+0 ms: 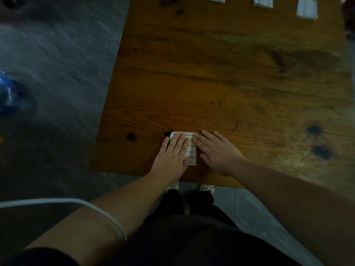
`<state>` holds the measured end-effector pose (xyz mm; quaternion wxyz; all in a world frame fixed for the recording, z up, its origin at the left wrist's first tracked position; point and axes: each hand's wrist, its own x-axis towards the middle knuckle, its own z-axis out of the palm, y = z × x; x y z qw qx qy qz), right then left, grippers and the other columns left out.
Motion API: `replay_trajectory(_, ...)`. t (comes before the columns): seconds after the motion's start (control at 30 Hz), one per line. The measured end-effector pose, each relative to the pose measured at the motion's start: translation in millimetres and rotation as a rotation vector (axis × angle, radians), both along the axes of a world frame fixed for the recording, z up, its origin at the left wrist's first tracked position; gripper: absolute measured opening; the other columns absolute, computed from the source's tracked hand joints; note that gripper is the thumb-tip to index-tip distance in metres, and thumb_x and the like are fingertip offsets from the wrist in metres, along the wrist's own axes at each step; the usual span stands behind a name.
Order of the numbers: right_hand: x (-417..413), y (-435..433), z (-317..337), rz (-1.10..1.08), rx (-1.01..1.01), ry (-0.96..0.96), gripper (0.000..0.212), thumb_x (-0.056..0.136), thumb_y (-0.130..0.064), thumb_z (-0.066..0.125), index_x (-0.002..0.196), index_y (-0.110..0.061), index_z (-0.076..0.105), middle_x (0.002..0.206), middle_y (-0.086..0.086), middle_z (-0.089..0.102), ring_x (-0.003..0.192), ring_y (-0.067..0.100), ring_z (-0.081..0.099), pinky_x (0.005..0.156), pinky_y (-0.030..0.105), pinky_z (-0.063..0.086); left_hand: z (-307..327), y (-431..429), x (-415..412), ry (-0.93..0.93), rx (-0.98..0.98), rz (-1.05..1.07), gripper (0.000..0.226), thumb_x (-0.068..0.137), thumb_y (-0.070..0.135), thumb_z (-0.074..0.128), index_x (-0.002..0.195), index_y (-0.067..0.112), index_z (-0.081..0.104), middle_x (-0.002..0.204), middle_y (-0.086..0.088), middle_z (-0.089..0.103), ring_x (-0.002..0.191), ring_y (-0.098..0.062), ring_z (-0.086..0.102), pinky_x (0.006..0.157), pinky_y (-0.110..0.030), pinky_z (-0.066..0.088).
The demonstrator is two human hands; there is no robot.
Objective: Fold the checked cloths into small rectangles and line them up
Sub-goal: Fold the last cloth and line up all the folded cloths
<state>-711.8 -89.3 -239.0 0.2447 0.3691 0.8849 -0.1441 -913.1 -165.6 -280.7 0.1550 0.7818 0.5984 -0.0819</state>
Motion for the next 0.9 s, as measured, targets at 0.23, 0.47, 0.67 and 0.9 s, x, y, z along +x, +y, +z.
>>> replay_trajectory(0.23,-3,-21,-2,-0.023,-0.045,0.033,0.068,0.100,-0.048,0.005,0.162,-0.023,-0.008,0.171,-0.004,-0.008,0.156,0.014,-0.012,0.128,0.044,-0.001,2,0,0,-0.017,0.010,0.014,0.066,0.108,0.047,0.018,0.155,0.013,-0.014,0.164,-0.009,-0.019,0.156,-0.027,-0.013,0.123,-0.047,-0.011)
replay_trajectory(0.47,-17,-3,2,-0.099,-0.017,0.017,0.062,0.108,-0.045,0.016,0.162,-0.023,-0.005,0.170,-0.006,-0.008,0.156,0.015,-0.013,0.127,0.044,-0.004,8,4,1,0.029,-0.066,0.017,0.069,0.107,0.047,0.019,0.158,0.013,-0.014,0.168,-0.009,-0.017,0.155,-0.026,-0.019,0.121,-0.046,-0.016)
replay_trajectory(0.67,-16,-19,-2,-0.123,0.010,0.015,0.064,0.106,-0.044,0.014,0.162,-0.020,-0.007,0.171,-0.003,-0.008,0.156,0.017,-0.015,0.127,0.044,-0.005,8,4,2,0.031,-0.062,0.012,0.069,0.107,0.047,0.017,0.159,0.013,-0.014,0.168,-0.010,-0.017,0.154,-0.025,-0.021,0.121,-0.046,-0.017)
replay_trajectory(0.9,17,-79,-12,-0.083,0.036,0.035,0.065,0.101,-0.040,0.040,0.160,-0.022,0.020,0.167,0.001,0.023,0.152,0.018,0.007,0.125,0.048,0.010,4,2,0,0.000,-0.057,0.019,0.067,0.107,0.049,0.010,0.159,0.014,-0.014,0.163,-0.007,-0.028,0.152,-0.024,-0.026,0.124,-0.046,-0.014)
